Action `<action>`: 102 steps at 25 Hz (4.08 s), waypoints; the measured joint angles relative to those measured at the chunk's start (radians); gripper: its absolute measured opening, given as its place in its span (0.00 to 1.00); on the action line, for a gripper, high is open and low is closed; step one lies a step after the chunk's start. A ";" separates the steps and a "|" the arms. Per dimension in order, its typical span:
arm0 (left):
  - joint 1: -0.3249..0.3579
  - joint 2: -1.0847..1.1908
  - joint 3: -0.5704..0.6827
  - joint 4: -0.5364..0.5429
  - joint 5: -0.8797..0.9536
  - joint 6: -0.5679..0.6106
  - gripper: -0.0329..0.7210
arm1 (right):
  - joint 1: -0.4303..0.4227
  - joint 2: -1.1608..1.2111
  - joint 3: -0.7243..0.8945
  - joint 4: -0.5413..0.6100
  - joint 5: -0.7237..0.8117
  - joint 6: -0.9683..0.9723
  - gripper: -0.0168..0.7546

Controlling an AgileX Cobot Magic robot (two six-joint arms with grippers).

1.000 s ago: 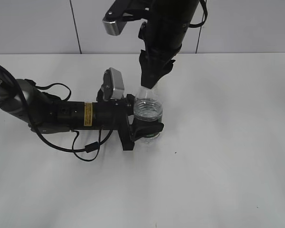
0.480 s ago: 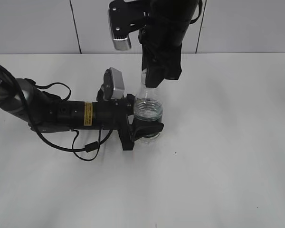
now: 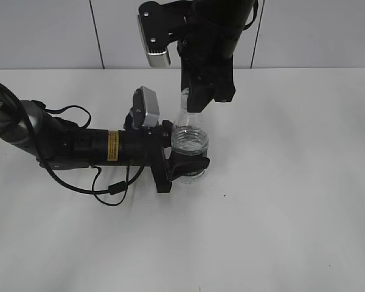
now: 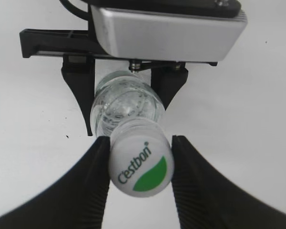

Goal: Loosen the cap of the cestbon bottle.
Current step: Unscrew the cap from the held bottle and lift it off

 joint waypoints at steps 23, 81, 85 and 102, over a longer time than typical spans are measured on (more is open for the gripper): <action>0.000 0.000 0.000 0.005 -0.002 0.000 0.58 | -0.001 0.002 -0.027 0.053 0.001 0.187 0.72; 0.000 0.000 0.000 -0.011 -0.001 -0.011 0.58 | -0.001 -0.064 -0.012 0.017 0.002 1.570 0.72; 0.000 0.000 0.000 -0.011 -0.001 -0.011 0.58 | -0.001 -0.036 -0.011 0.026 0.002 1.570 0.72; 0.000 0.000 0.000 -0.011 -0.001 -0.011 0.58 | -0.001 -0.006 -0.009 0.036 0.002 1.570 0.44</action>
